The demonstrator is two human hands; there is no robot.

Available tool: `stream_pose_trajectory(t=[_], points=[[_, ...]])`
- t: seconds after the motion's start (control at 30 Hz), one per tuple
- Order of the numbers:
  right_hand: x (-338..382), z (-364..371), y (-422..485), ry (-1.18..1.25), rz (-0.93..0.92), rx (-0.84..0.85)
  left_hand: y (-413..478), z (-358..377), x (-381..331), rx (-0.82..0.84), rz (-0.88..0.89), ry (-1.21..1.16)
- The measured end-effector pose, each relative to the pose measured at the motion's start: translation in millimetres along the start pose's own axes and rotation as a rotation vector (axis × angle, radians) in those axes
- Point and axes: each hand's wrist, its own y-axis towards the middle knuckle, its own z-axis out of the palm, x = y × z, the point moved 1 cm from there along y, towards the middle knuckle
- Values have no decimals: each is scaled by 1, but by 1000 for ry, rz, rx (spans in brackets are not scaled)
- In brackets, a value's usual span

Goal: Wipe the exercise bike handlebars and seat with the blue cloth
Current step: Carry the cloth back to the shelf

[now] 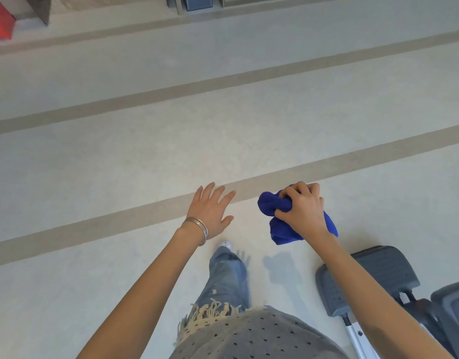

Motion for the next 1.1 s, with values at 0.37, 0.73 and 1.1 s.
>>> stream_pose_trajectory(t=[0.37, 0.73, 1.1], points=[[29, -7, 153, 25, 91, -36, 142, -64, 91, -32, 50, 2], [6, -10, 276, 26, 90, -10, 261, -93, 109, 41, 31, 12], [-39, -44, 451, 55, 11, 36, 410, -136, 101, 130, -104, -41]])
